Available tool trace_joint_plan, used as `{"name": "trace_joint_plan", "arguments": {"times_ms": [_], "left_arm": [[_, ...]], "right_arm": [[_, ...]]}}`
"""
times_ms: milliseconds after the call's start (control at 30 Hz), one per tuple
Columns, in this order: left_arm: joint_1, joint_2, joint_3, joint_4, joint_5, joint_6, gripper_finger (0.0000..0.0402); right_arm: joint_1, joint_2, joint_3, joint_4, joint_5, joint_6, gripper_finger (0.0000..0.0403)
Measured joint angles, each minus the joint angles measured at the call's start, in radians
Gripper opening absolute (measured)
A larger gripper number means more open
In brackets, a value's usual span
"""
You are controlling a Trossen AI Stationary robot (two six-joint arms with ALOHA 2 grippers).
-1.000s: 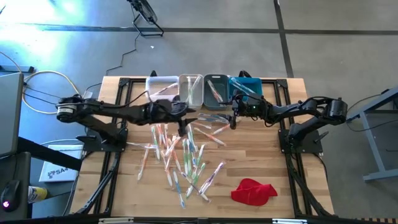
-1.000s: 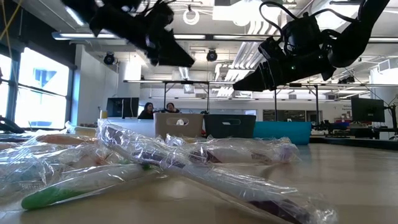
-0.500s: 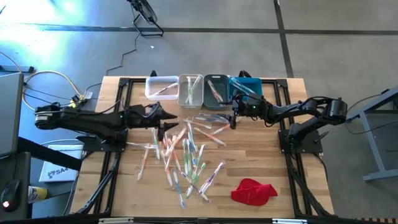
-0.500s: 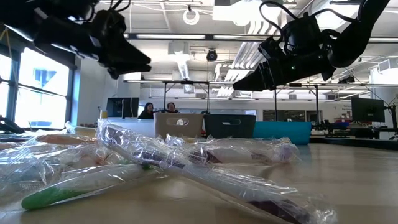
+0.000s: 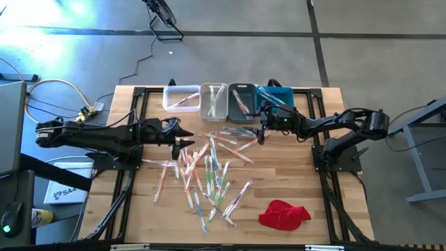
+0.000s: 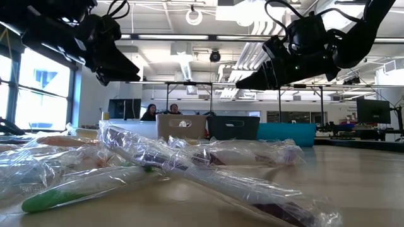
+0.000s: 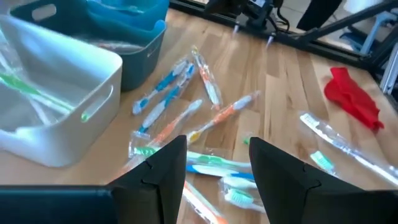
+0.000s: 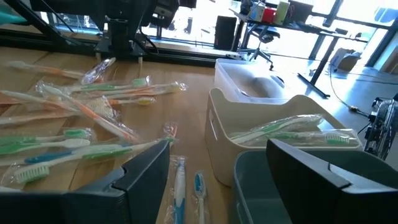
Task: Pick & Place Toothbrushes
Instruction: Put the purple toothbrush into the transparent bin
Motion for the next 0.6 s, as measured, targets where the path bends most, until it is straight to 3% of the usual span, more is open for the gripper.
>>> {"name": "trace_joint_plan", "arguments": {"times_ms": [133, 400, 600], "left_arm": [[0.000, 0.000, 0.000, 0.000, 0.054, -0.106, 0.0171], [0.000, 0.000, 0.000, 0.002, 0.357, -0.344, 0.0171], [-0.012, 0.001, 0.000, -0.028, 0.396, -0.413, 0.0171]], "right_arm": [[0.000, 0.000, 0.000, 0.008, -0.002, 0.000, 0.0261], [0.000, 0.000, 0.000, 0.008, -0.002, 0.001, 0.0261], [0.000, 0.000, 0.000, 0.008, -0.003, 0.002, 0.0261]]}}
